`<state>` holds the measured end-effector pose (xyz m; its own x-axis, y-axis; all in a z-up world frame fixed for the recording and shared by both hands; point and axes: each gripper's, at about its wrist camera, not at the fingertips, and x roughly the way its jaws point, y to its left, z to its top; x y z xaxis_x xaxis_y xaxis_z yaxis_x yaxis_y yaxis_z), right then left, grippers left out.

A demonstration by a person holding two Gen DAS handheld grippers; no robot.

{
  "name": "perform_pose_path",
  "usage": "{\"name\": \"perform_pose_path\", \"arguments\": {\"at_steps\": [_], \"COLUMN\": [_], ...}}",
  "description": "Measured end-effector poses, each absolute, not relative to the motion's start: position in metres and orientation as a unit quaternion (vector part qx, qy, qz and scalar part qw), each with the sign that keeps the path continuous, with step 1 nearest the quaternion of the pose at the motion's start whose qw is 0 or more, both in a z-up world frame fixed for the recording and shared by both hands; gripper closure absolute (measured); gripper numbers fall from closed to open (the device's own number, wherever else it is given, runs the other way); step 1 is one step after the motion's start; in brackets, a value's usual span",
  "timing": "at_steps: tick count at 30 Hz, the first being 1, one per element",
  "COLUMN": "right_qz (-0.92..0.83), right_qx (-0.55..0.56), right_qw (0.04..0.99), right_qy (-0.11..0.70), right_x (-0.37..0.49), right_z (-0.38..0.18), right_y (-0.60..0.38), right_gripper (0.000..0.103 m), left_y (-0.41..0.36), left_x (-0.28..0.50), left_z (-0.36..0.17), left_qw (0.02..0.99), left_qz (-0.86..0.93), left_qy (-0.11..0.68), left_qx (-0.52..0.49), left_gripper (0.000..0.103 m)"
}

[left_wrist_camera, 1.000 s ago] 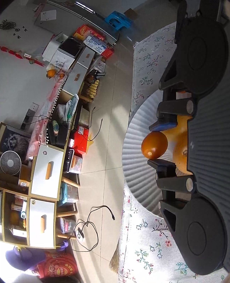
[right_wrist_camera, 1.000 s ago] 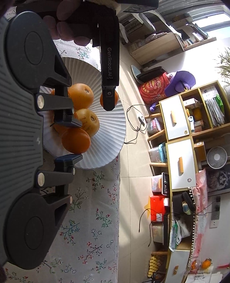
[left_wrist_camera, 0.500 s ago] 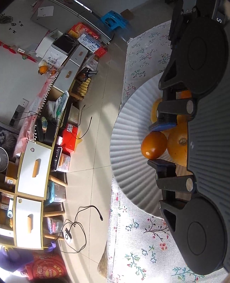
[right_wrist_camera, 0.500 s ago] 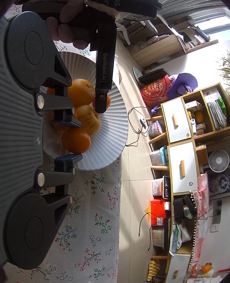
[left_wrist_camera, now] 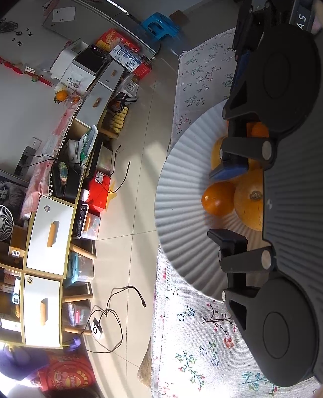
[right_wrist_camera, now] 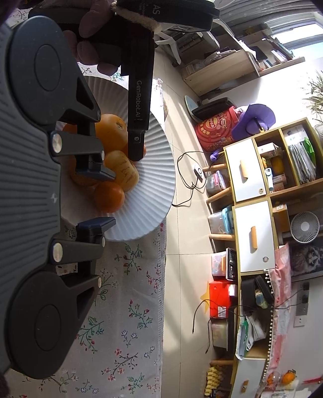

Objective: Organize fruits
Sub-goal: 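Open the right tool over the bowl while the left tool releases its orange into it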

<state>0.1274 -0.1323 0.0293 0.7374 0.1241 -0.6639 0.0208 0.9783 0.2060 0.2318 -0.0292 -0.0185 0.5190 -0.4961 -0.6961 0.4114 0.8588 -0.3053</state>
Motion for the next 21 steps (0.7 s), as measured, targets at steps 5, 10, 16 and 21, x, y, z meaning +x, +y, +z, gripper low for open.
{"name": "perform_pose_path", "arguments": {"at_steps": [5, 10, 16, 21], "right_qz": [0.020, 0.012, 0.005, 0.002], "right_qx": [0.099, 0.099, 0.093, 0.100], "right_qw": [0.927, 0.926, 0.924, 0.922], "right_qy": [0.362, 0.365, 0.370, 0.373], "right_x": [0.123, 0.118, 0.108, 0.097], "right_z": [0.033, 0.039, 0.046, 0.051], "right_y": [-0.132, -0.131, -0.129, -0.128], "right_gripper": [0.065, 0.056, 0.046, 0.038], "left_y": [-0.028, -0.029, -0.029, -0.027], "left_x": [0.226, 0.213, 0.196, 0.181], "left_z": [-0.013, -0.005, 0.003, 0.008], "left_qw": [0.876, 0.884, 0.891, 0.893], "left_qz": [-0.251, -0.247, -0.243, -0.242], "left_qy": [0.408, 0.396, 0.382, 0.379], "left_qx": [-0.050, -0.031, -0.011, -0.003], "left_gripper": [0.054, 0.047, 0.035, 0.026]}}
